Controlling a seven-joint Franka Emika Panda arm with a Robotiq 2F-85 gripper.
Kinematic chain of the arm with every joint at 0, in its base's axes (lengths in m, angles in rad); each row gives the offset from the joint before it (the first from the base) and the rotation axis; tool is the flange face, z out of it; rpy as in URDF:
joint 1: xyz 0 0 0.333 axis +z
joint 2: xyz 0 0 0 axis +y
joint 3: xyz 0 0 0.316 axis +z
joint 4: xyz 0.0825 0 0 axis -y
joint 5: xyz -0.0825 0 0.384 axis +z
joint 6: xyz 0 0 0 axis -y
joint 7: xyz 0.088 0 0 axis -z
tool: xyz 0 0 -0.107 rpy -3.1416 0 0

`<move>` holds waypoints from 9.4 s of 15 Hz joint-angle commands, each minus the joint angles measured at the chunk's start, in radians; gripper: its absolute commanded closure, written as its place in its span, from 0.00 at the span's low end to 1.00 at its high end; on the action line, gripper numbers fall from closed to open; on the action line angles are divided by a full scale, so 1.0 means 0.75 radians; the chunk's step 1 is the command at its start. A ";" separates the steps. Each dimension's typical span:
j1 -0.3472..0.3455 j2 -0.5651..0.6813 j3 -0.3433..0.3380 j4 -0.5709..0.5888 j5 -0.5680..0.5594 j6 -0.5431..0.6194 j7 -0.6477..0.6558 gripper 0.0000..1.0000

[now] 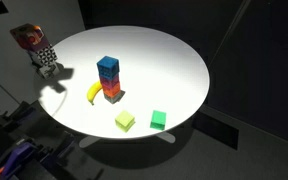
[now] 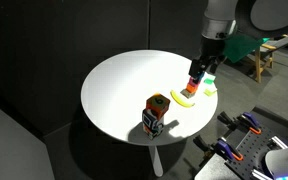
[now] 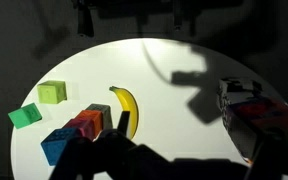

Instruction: Put the yellow block onto the stack next to it

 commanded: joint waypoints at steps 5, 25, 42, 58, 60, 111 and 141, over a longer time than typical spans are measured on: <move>0.024 0.002 -0.023 0.001 -0.010 -0.002 0.008 0.00; -0.037 -0.141 -0.314 -0.035 0.021 -0.132 -0.329 0.00; -0.197 -0.149 -0.522 -0.204 -0.035 0.214 -0.676 0.00; -0.372 0.160 -0.597 -0.138 -0.195 0.435 -0.658 0.00; -0.378 0.182 -0.601 -0.125 -0.209 0.424 -0.665 0.00; -0.589 1.124 -0.474 0.326 0.164 0.850 -1.086 0.00; -0.660 1.312 -0.385 0.369 0.074 1.053 -1.066 0.00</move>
